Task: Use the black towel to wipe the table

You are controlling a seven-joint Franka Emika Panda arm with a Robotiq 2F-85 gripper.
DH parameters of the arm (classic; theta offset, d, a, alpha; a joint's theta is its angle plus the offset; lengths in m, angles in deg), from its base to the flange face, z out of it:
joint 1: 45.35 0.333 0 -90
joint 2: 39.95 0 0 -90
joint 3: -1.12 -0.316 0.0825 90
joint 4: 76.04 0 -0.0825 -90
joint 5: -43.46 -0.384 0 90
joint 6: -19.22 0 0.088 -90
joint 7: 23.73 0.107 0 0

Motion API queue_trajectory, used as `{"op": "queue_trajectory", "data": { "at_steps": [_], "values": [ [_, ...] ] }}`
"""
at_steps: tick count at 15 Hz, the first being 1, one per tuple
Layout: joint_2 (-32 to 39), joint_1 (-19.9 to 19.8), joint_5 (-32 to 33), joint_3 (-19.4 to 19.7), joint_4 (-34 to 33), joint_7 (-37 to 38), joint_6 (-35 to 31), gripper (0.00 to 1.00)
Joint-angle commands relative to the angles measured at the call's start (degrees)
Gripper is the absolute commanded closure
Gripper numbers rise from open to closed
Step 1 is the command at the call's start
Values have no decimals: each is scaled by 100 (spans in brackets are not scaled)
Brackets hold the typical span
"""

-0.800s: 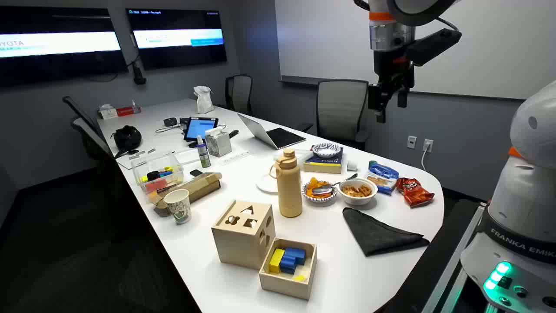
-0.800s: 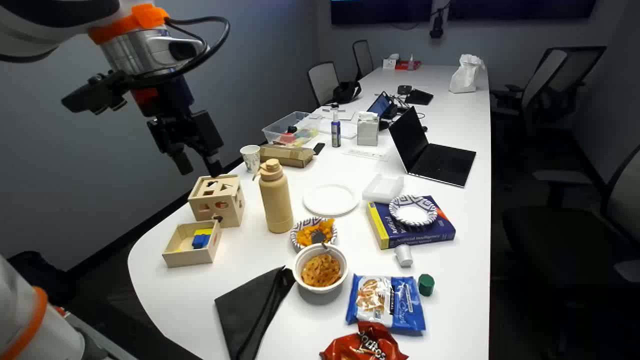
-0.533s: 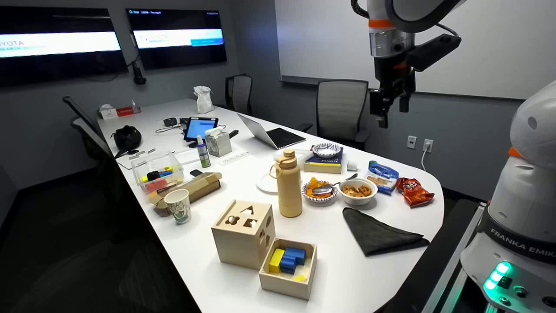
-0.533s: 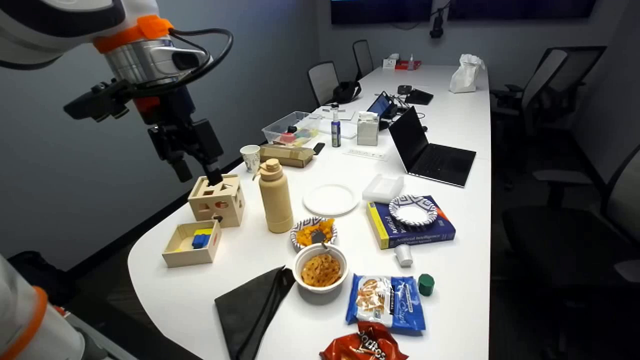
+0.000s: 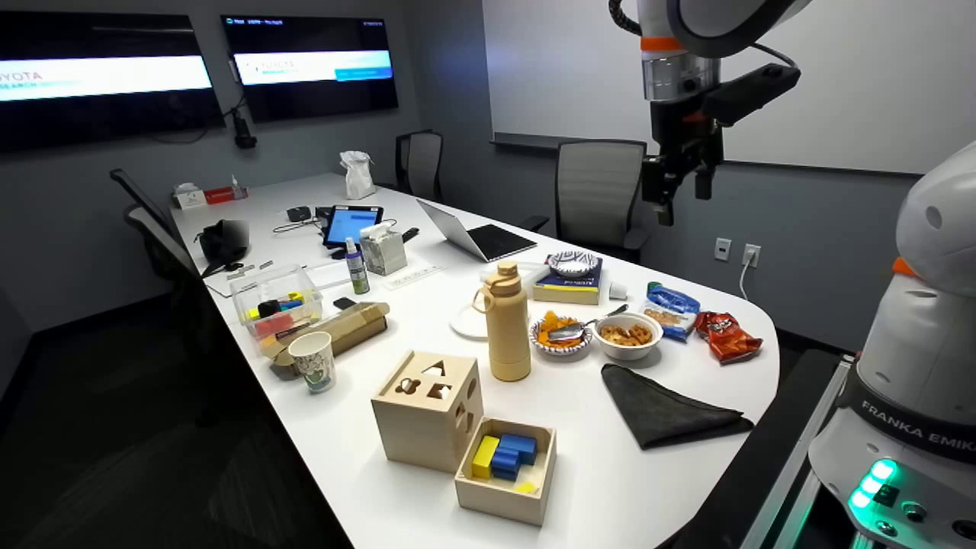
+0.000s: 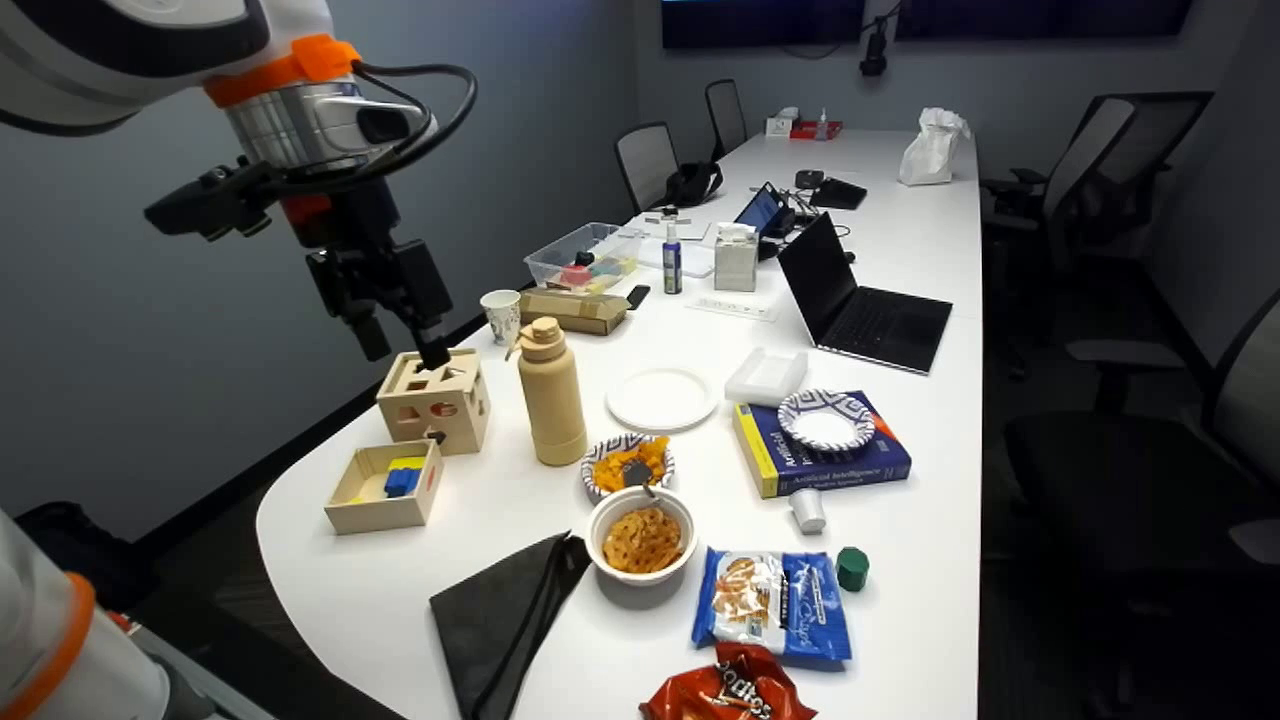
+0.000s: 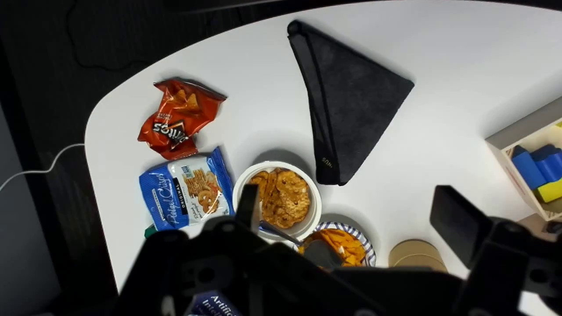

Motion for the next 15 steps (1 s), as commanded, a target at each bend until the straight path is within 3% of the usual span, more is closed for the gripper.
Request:
{"op": "queue_trajectory", "data": {
  "at_steps": [1, 9, 15],
  "values": [
    [1203, 50, -310, -12, -268, 522, -512, 0],
    [3563, 126, -1063, -131, -534, 1779, -3071, 0],
    [5213, 172, -566, -39, -1127, 3272, -4085, 0]
  ]
}}
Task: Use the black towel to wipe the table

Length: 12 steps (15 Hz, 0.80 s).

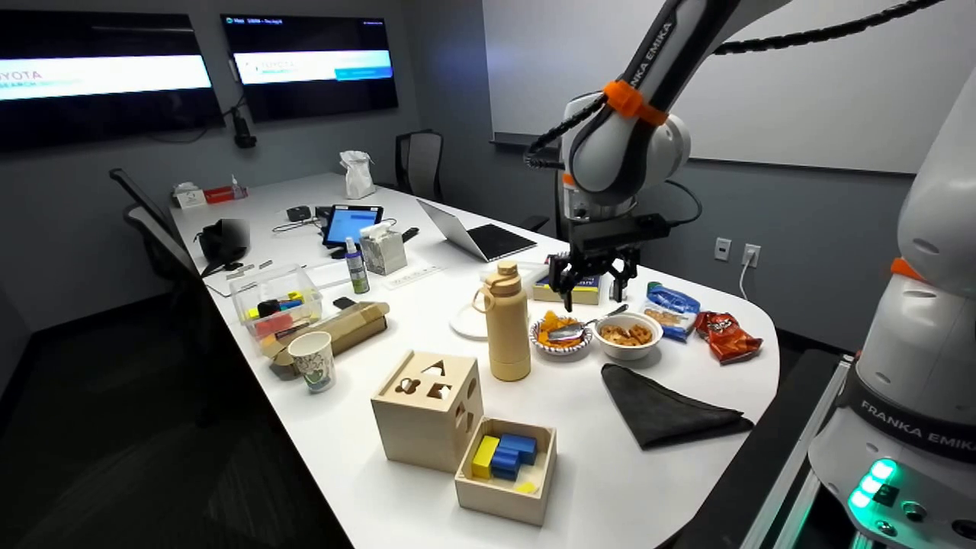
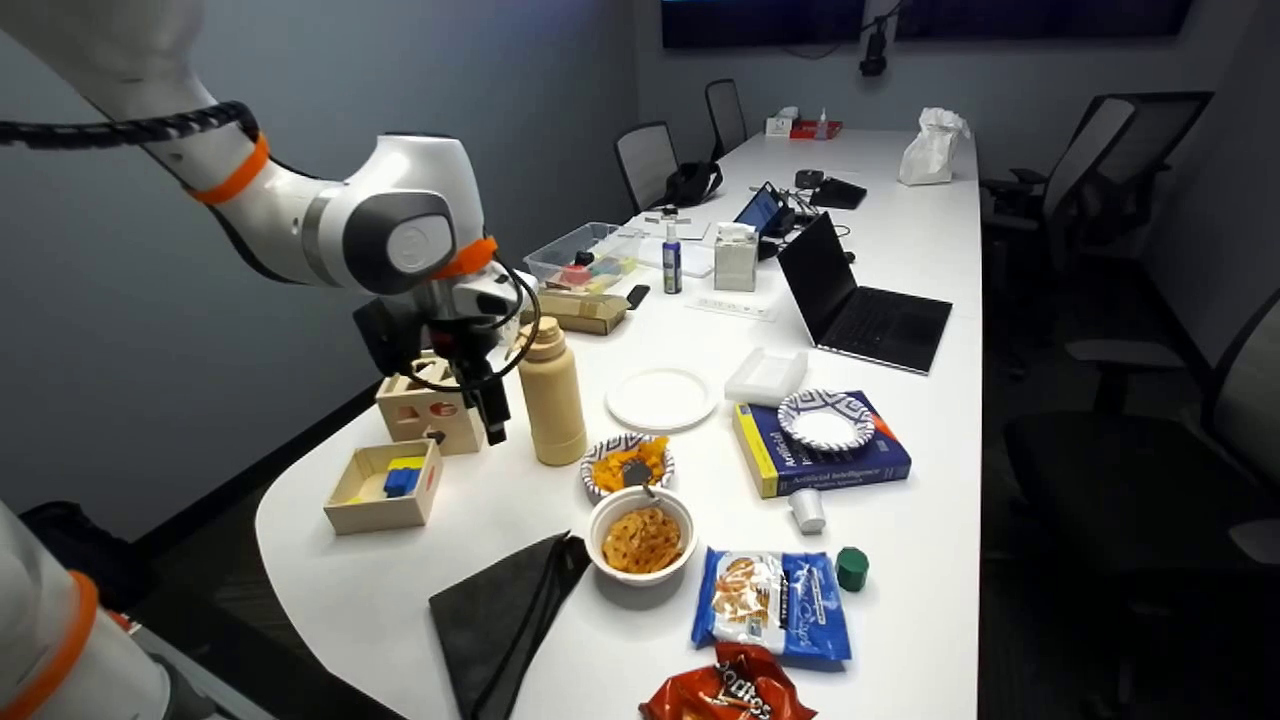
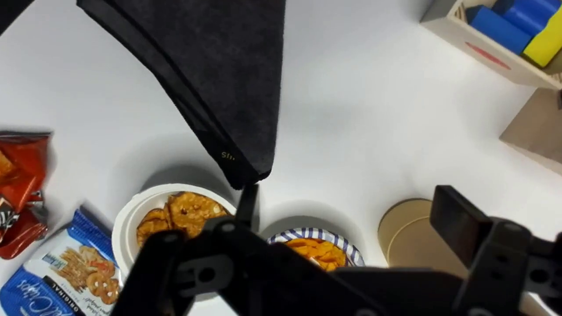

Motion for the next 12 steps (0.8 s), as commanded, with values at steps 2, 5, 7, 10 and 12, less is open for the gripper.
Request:
{"op": "queue_trajectory", "data": {
  "at_steps": [2, 5, 7, 10, 12],
  "values": [
    [1312, 234, 590, 291, -763, 1483, -284, 0],
    [1895, 612, 823, 700, -1105, 2331, -200, 0],
    [2212, 839, 786, 954, -1283, 2715, -186, 0],
    [2696, 934, 477, 1139, -1589, 2754, -175, 0],
    [2948, 879, 259, 1208, -1738, 2673, -181, 0]
  ]
}}
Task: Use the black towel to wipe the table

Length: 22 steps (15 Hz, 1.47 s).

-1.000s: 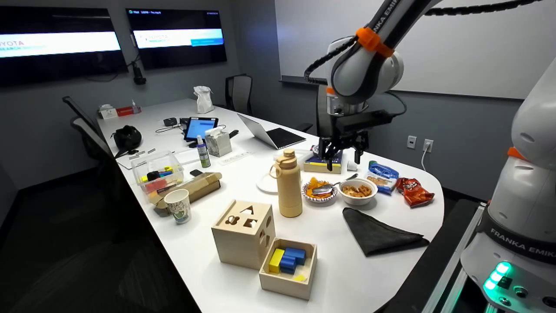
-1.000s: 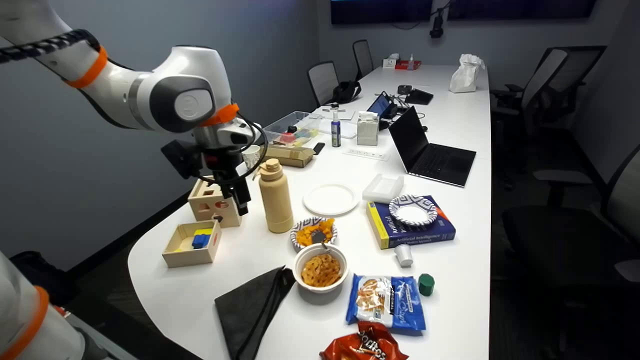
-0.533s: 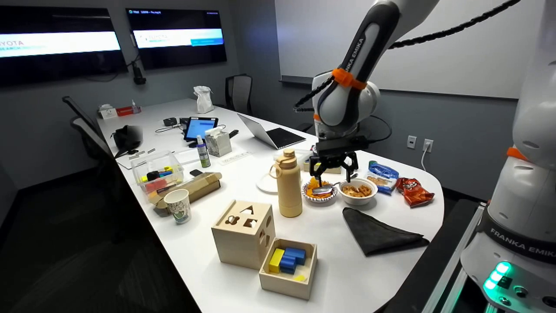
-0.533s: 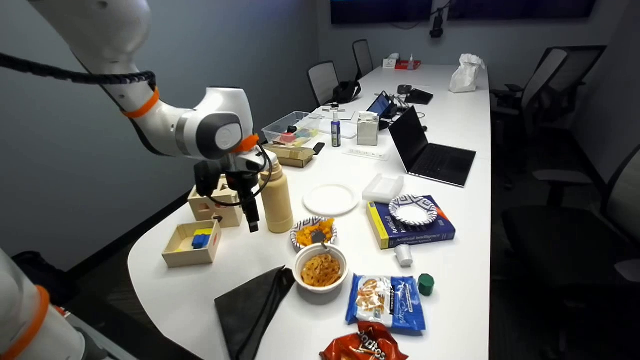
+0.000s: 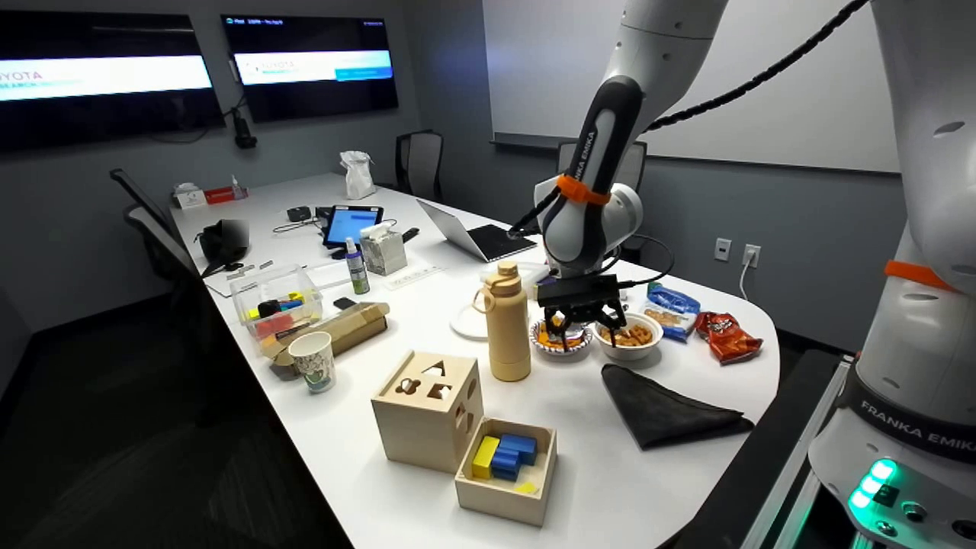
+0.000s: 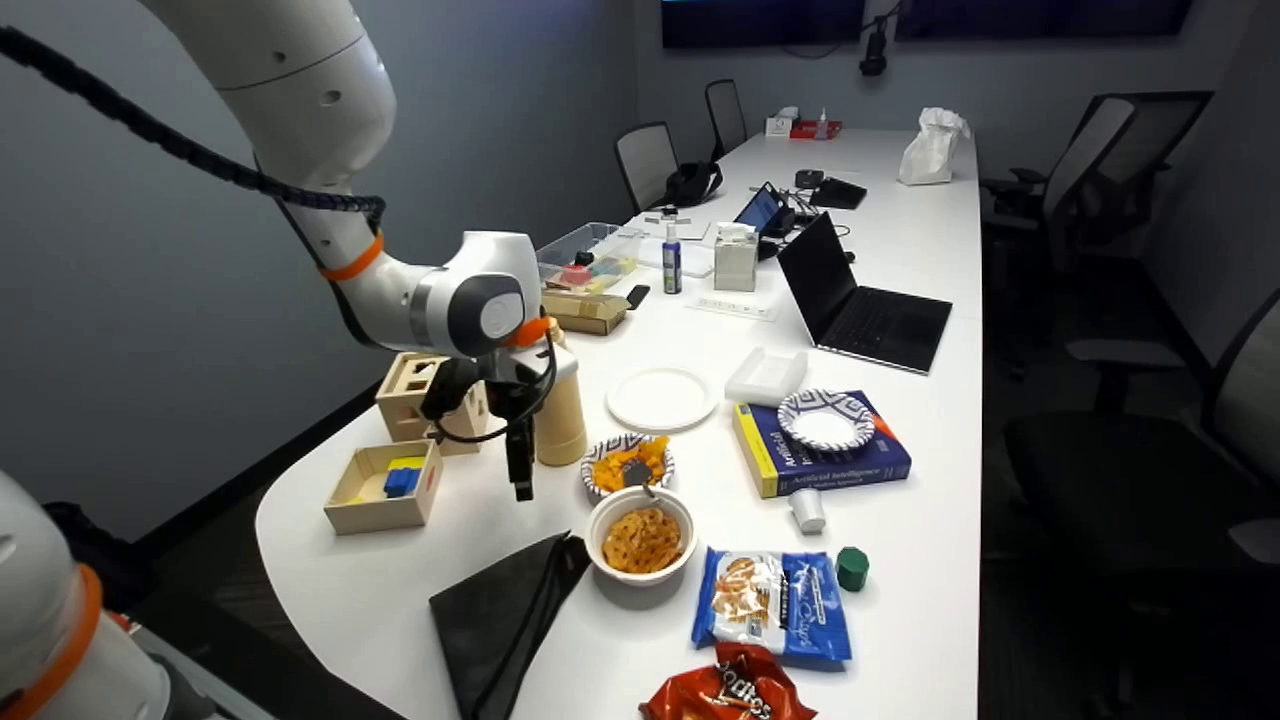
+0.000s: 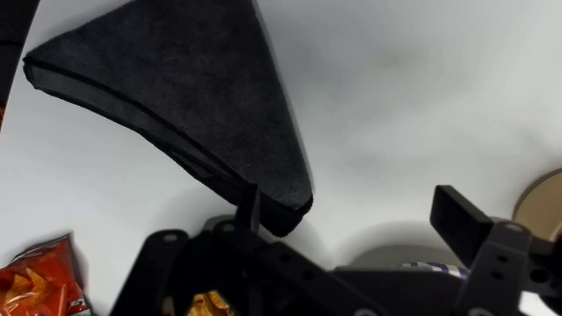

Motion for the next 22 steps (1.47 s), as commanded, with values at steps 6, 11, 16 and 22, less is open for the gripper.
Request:
{"op": "queue_trajectory", "data": {
  "at_steps": [6, 11, 16, 22],
  "values": [
    [992, -33, -810, 347, -642, -57, 73, 0],
    [1339, -107, -1165, 341, -778, -104, 49, 0],
    [1540, -89, -1331, 430, -921, -74, 95, 0],
    [1711, -47, -1351, 518, -1085, -20, 195, 46]
  ]
}}
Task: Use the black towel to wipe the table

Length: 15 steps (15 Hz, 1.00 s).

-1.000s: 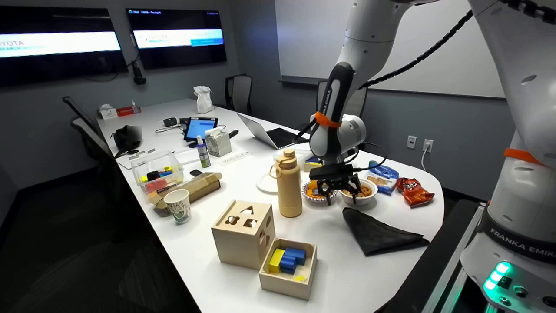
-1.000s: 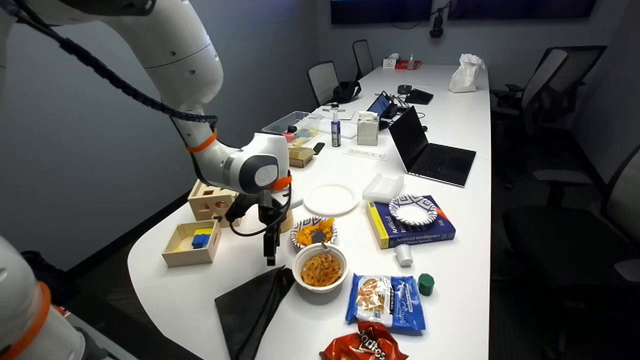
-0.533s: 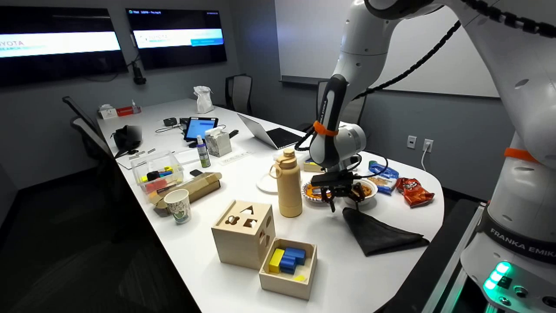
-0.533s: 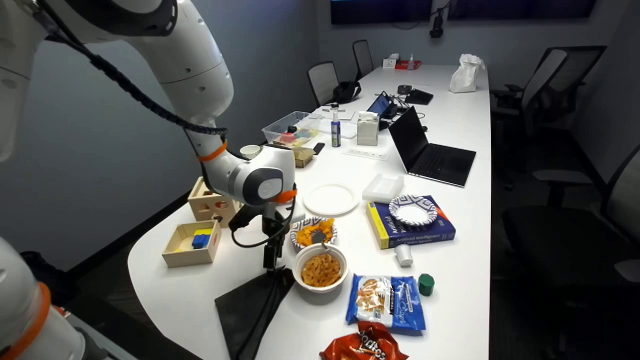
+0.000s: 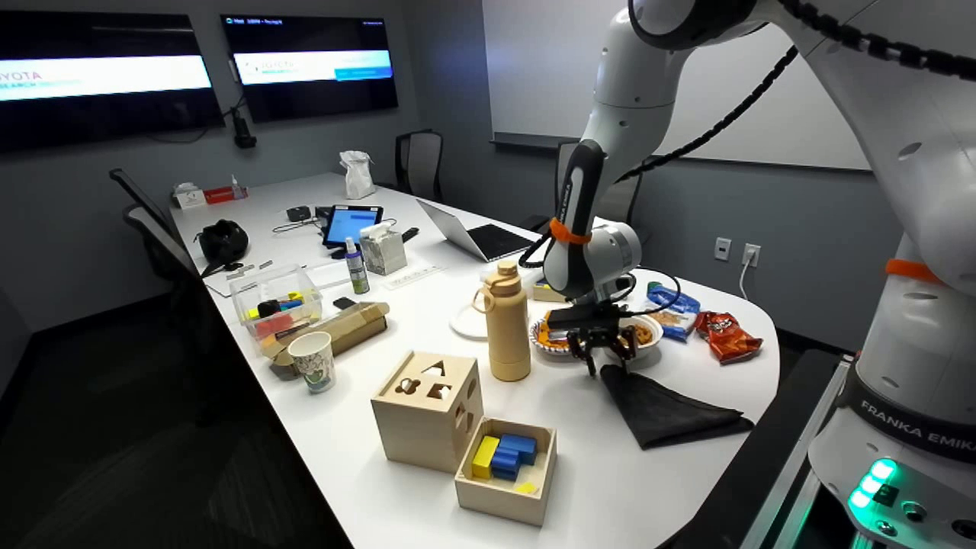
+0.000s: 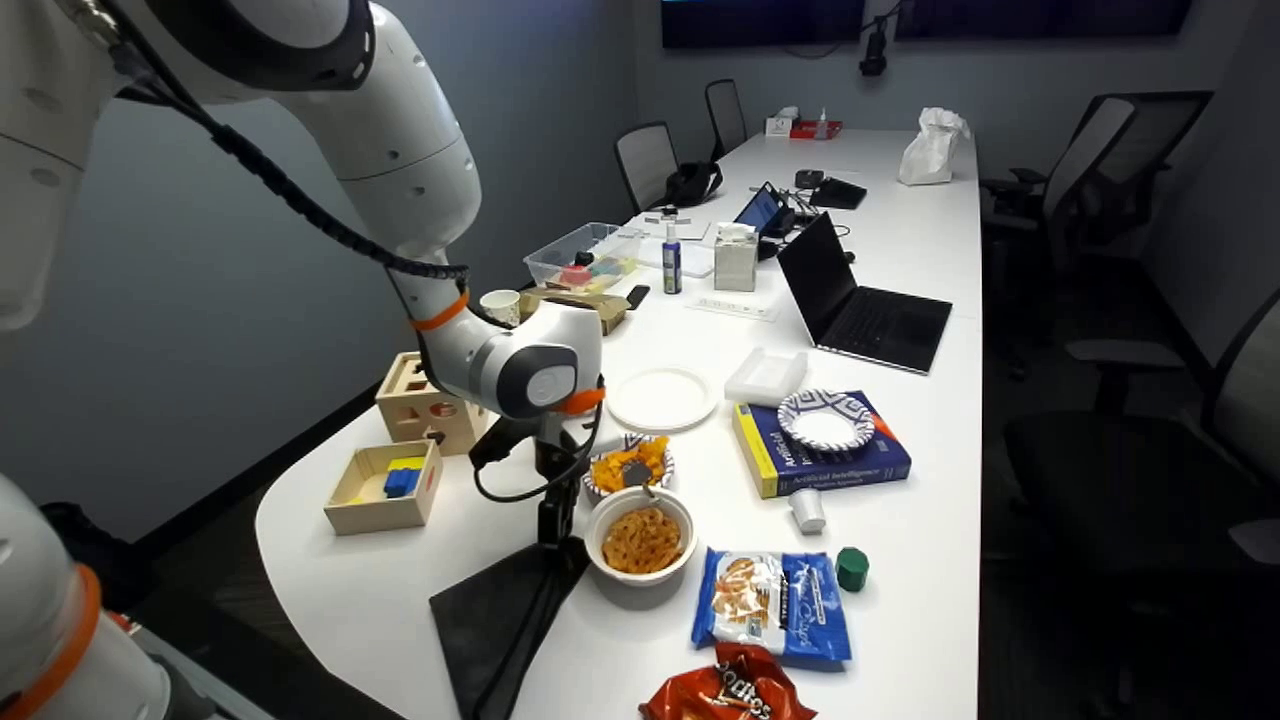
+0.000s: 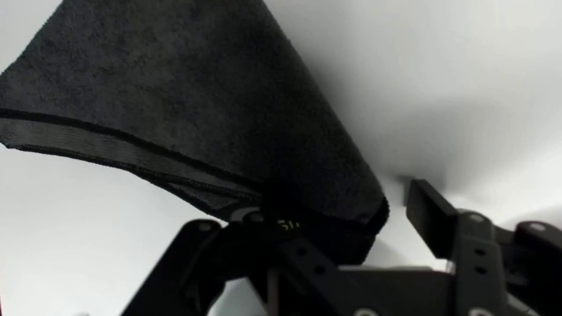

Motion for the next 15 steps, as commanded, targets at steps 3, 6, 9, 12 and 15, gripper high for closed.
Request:
{"op": "queue_trajectory", "data": {
  "at_steps": [3, 6, 9, 12, 15],
  "values": [
    [213, 38, -155, 63, -266, 6, 232, 71],
    [180, 24, -176, 27, -272, -44, 220, 93],
    [19, 107, -123, 45, -193, -42, 184, 100],
    [-180, 243, -50, 62, -73, -33, 119, 98],
    [-362, 403, 30, 69, 8, -31, 19, 98]
  ]
}}
